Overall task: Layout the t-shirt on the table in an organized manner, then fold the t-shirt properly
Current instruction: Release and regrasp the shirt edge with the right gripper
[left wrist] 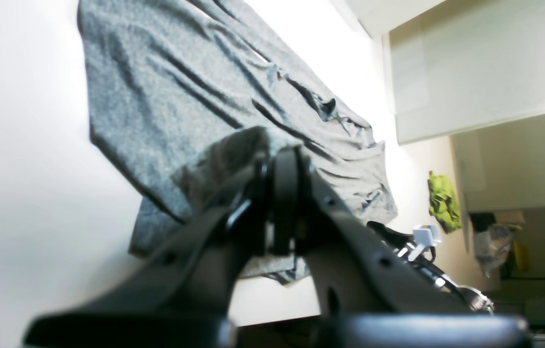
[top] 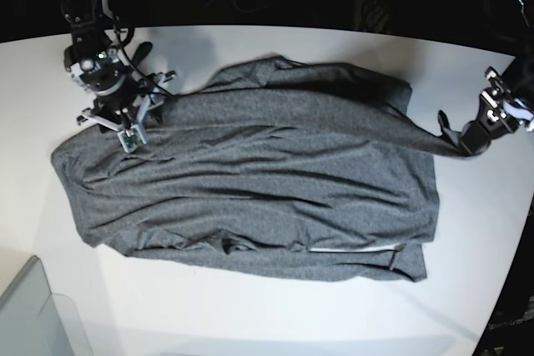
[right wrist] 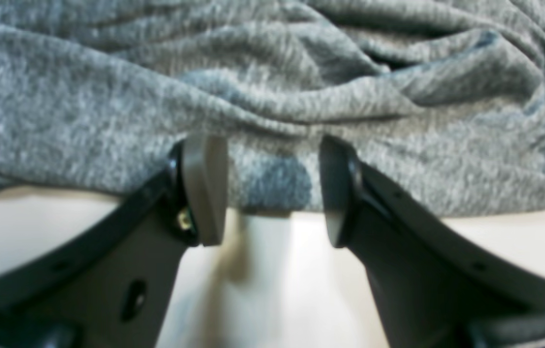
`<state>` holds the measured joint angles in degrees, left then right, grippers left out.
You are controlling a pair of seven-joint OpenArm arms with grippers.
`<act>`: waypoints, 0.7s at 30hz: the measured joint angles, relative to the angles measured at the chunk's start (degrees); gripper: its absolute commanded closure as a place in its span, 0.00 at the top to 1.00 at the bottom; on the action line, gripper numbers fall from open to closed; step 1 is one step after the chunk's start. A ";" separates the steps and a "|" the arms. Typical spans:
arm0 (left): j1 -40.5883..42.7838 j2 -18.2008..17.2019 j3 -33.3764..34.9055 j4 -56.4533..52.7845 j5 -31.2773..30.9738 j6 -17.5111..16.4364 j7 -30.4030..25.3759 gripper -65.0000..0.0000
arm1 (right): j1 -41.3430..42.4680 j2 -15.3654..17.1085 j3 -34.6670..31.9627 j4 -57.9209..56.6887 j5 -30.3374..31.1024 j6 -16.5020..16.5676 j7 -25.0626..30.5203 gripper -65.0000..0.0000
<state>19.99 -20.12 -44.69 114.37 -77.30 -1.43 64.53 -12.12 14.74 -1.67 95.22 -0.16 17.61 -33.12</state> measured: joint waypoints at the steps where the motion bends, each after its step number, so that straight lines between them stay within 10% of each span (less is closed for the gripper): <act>1: 0.00 0.07 0.00 0.00 0.02 0.00 0.00 0.00 | 0.15 0.00 0.00 0.00 -0.02 0.00 0.07 0.48; 16: -0.02 0.11 0.00 0.00 0.28 0.15 0.00 0.00 | 2.60 -0.24 -0.13 -4.63 0.44 -0.02 1.40 0.47; 21: -0.04 0.11 0.00 0.00 0.31 0.15 0.00 0.00 | 2.89 -0.96 -0.13 -4.66 0.31 0.00 1.46 0.32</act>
<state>19.94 -20.01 -44.69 114.37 -76.99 -1.28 64.53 -9.23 13.78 -1.80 90.56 0.14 17.61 -31.66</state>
